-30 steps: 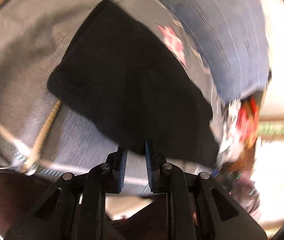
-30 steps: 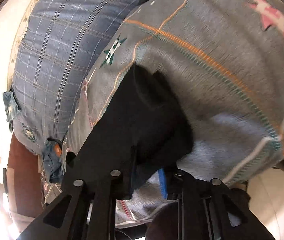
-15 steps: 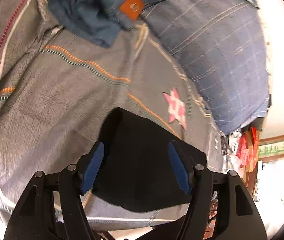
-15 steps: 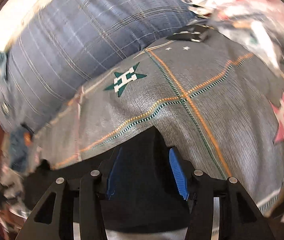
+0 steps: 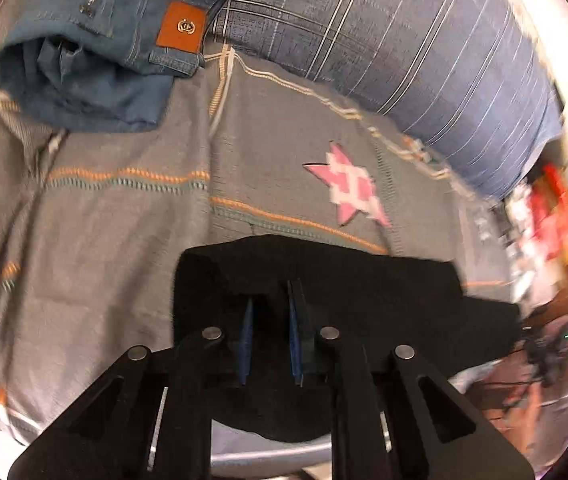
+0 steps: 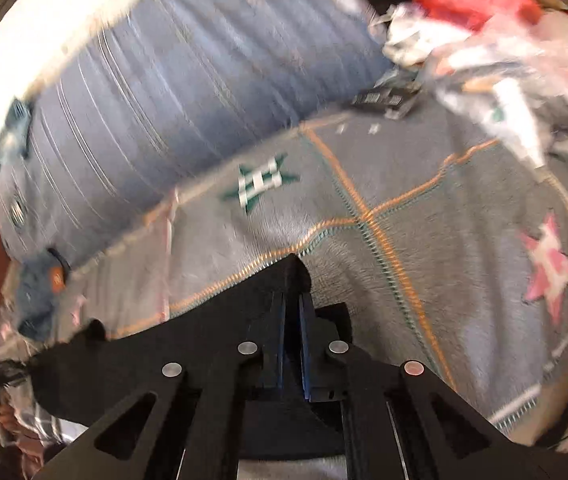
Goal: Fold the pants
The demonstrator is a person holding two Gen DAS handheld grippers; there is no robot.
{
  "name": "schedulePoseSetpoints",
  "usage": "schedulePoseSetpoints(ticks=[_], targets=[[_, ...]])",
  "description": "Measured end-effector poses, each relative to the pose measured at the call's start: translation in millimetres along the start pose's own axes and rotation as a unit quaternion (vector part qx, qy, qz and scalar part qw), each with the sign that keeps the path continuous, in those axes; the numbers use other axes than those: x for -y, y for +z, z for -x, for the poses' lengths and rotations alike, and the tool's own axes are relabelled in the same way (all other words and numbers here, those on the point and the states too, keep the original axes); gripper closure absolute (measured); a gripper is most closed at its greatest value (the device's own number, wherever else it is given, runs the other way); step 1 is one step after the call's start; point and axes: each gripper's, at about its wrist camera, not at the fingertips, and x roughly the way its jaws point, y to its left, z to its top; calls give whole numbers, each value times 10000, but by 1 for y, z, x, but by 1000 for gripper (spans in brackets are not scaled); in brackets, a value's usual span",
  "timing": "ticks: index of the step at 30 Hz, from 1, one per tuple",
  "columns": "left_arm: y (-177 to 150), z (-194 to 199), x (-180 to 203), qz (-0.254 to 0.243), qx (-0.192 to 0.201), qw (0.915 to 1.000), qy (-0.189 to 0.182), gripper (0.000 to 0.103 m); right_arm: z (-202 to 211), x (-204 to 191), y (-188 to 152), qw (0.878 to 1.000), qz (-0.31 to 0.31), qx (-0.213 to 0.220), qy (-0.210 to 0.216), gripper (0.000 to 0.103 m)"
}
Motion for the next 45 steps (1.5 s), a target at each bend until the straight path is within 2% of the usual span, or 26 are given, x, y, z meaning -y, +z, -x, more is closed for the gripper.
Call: schedulePoseSetpoints(ticks=[2,4,5,8,11,12,13,14,15,16,17,20,24,26,27,28,30,32,34,35,36,37,38,39,42,45], targets=[[6,-22,-6,109,-200,9996,166,91,-5,12,-10,9997,-172,-138,-117,100],[9,-34,-17,422,-415,9982,64,91,-22,24,-17,9984,-273,-358,-337,102],[10,-33,-21,579,-415,9975,-42,91,-31,31,-20,9974,-436,-522,-256,102],[9,-10,-30,758,-322,9960,-336,89,-21,40,-22,9954,-874,-399,7,96],[2,15,-35,736,-159,9965,-362,84,3,38,-20,9968,-771,-201,36,95],[-3,25,-38,795,-104,9957,-464,80,9,38,-22,9969,-762,-177,29,92],[-7,30,-42,872,-52,9940,-657,71,13,38,-24,9968,-777,-183,32,89],[-16,36,-43,991,-23,9908,-926,65,15,38,-26,9966,-798,-202,42,83],[-22,39,-43,1070,-24,9885,-1069,52,15,38,-31,9961,-843,-252,60,78],[-28,39,-41,1140,-15,9859,-1222,44,11,38,-33,9958,-872,-281,61,78],[-39,40,-40,1233,-18,9817,-1450,42,10,37,-37,9955,-895,-317,65,78],[-56,26,-39,1459,-257,9724,-1800,42,0,36,-45,9946,-935,-445,38,78],[-67,-2,-45,1798,-593,9619,-1972,42,-12,32,-49,9935,-916,-679,-6,74],[-65,-3,-46,1810,-486,9633,-1920,44,-13,29,-50,9945,-834,-636,-58,73],[-62,0,-45,1709,-344,9677,-1823,51,-12,27,-50,9952,-770,-594,-124,73],[-57,4,-42,1532,-120,9766,-1506,60,-13,27,-51,9953,-759,-589,-150,73],[-52,4,-37,1395,-142,9848,-1023,63,-12,28,-52,9946,-824,-606,-146,73],[-56,5,-36,1369,-302,9813,-1318,63,-8,28,-53,9941,-883,-615,-153,73],[-58,18,-26,1098,-210,9855,-1273,63,4,30,-53,9941,-915,-558,-162,73],[-59,30,-15,757,-56,9901,-1179,61,13,31,-54,9939,-946,-522,-203,73],[-60,37,-7,536,4,9919,-1149,54,19,33,-55,9934,-1006,-497,-234,67],[-59,43,3,338,25,9931,-1125,43,26,37,-57,9922,-1127,-478,-238,61],[-59,48,15,125,31,9939,-1095,37,30,40,-59,9912,-1220,-467,-212,50],[-57,50,27,-52,40,9942,-1074,28,33,44,-62,9898,-1340,-454,-171,48],[-50,43,71,-604,-15,9933,-988,25,31,53,-74,9850,-1633,-546,53,48],[-41,19,122,-1119,-347,9885,-960,25,18,58,-86,9788,-1888,-730,301,48]])
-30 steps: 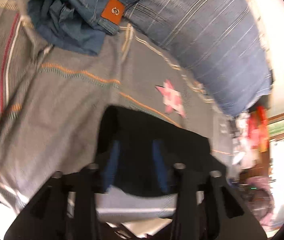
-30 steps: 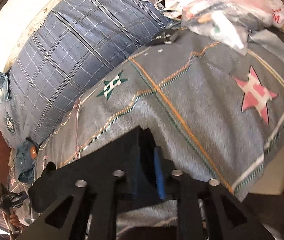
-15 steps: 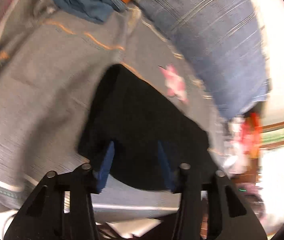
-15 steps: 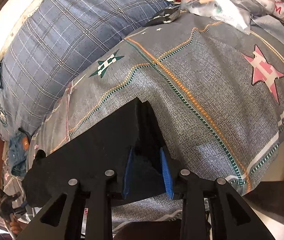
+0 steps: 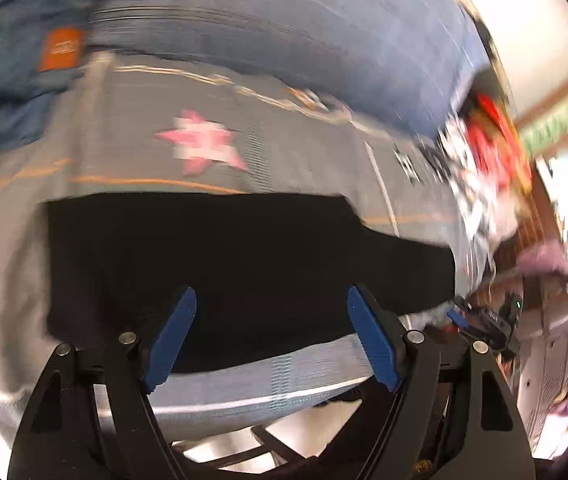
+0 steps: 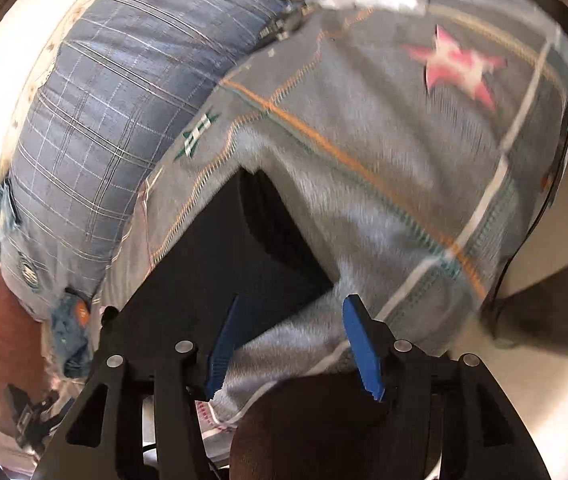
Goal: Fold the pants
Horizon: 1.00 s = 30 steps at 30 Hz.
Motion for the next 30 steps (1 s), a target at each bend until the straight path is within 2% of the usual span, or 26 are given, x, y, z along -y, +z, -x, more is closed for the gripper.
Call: schedulePoseSetpoints(ticks=[3,6,8,11,14,17,20,23,26,28,30], targets=[[15,-33,50,-587,-405,9974,-69,25,-13,5,-3,9996,-138,-78,220,48],[26,-68,104,-1163,-833,9897,-76,25,-23,7,-2,9992,-198,-9,341,48],[31,-95,147,-1675,-1084,9799,8,25,-22,4,1,9986,-83,154,502,48],[40,-130,201,-2180,-1345,9666,112,25,-24,-2,1,9978,135,276,586,48],[50,-164,246,-2337,-1665,9579,-111,25,-28,-2,1,9966,171,292,753,58],[59,-202,285,-2400,-2087,9475,-330,25,-30,8,1,9947,-61,284,983,60],[61,-236,314,-2572,-2443,9340,-431,25,-31,14,-1,9929,-150,287,1142,59],[60,-261,329,-2685,-2587,9275,-257,25,-30,14,-1,9931,-111,298,1126,59],[55,-288,336,-2770,-2963,9140,-123,25,-32,11,0,9933,-35,299,1113,57],[53,-295,340,-2893,-3043,9075,-87,25,-33,11,1,9932,-37,297,1124,57],[51,-293,349,-3217,-2993,8982,-112,25,-34,12,2,9930,-43,296,1144,57]])
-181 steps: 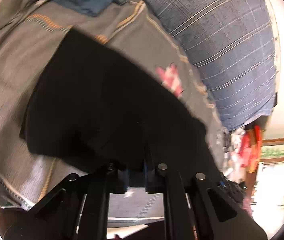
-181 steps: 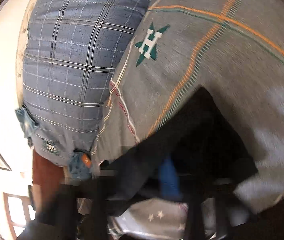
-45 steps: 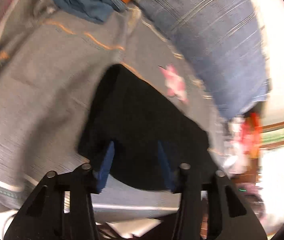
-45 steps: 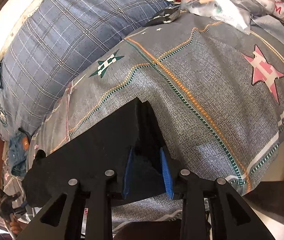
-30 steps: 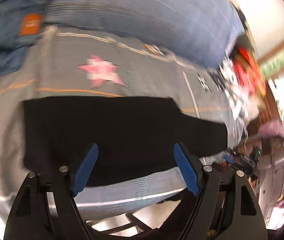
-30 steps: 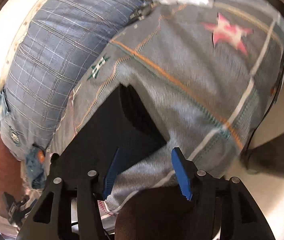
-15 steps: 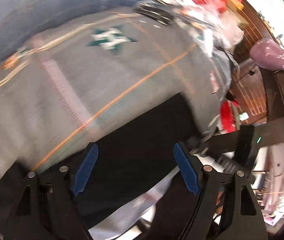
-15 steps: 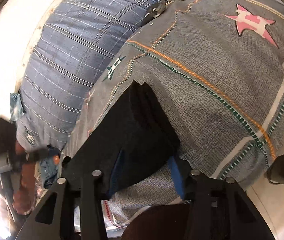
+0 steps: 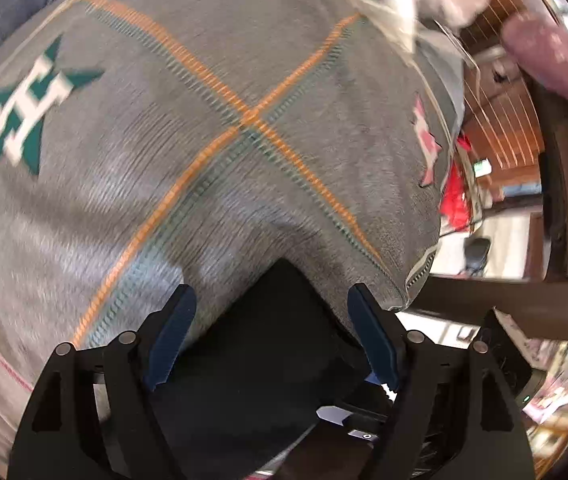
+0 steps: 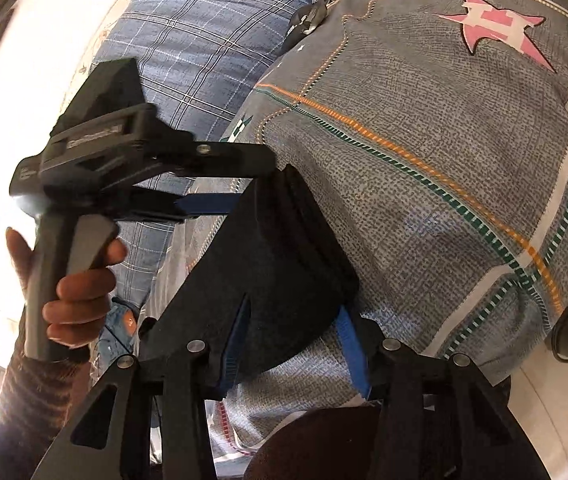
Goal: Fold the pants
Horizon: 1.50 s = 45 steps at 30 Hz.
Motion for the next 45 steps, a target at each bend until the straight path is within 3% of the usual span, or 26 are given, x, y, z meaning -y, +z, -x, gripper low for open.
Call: schedulePoseSetpoints(ticks=[4,8,12,14,17,19,20,22,27,31,40,45], targets=[[1,-7,14,-391,-363,9985,-95,25,0,1,1,10000,-13,18,20,57],[-4,-14,36,-1084,-438,9923,420,25,0,2,0,10000,-27,31,41,57],[-6,-15,41,-1125,-395,9907,652,26,1,1,1,10000,13,33,-4,57],[-3,-21,48,-987,-383,9913,787,33,0,1,1,10000,45,29,-31,57],[-6,-18,49,-1102,-334,9864,1173,59,1,1,0,9999,80,34,-75,60],[-9,-14,48,-1103,-275,9872,1122,81,-1,1,-1,10000,74,8,-62,74],[-11,-10,44,-1034,-195,9882,1110,84,-3,2,-1,10000,52,-46,-51,85],[-14,-6,39,-838,-85,9919,948,89,-5,1,-1,10000,57,-59,-13,87],[-25,17,16,-318,300,9985,316,90,4,-21,-4,9980,559,219,-199,90],[-38,48,-7,23,604,9981,-116,90,12,-49,-10,9901,1273,392,-442,90],[-89,102,-41,669,1224,9892,-461,90,8,-122,-29,9710,2329,459,-276,90],[-138,111,-75,1150,1457,9819,-362,90,-14,-165,-59,9583,2855,126,-67,90]])
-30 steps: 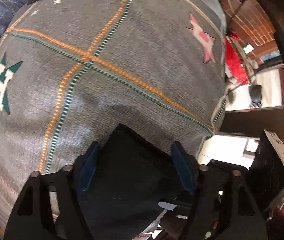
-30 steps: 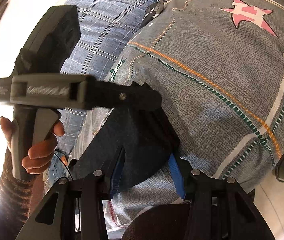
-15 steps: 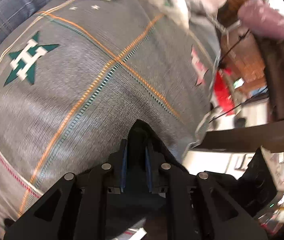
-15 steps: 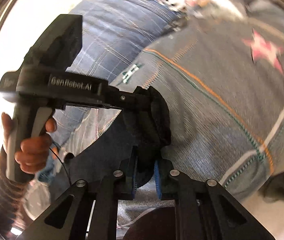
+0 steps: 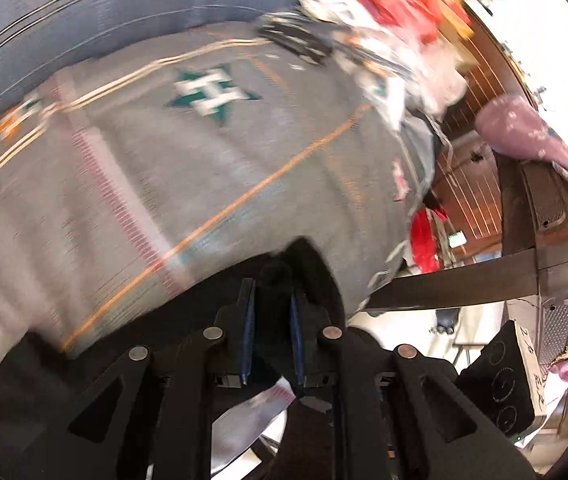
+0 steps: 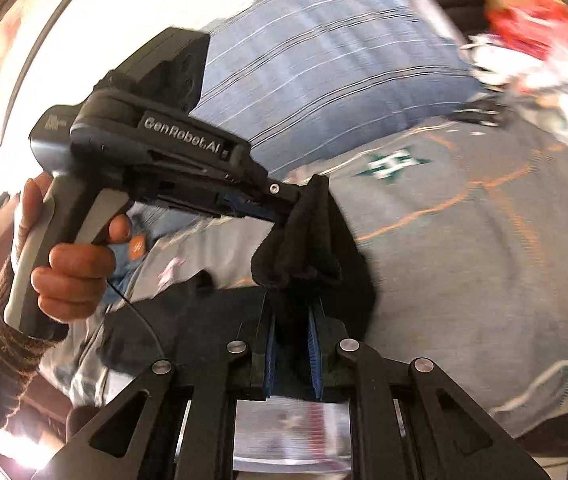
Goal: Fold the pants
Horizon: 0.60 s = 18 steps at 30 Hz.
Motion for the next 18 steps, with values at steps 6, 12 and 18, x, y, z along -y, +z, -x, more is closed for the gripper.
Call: schedulePoseSetpoints(ticks=[6,12,18], targets=[[-53,3,-85,1033,-31,9942,298,90,-47,-60,-28,9947,555,-746,428,90],[-92,-3,-133,1869,-49,9823,-133,90,-95,-74,-53,9826,454,-1661,691,85],[-109,29,-131,1895,491,9797,-430,86,-60,-66,-43,9811,582,-1719,674,75]])
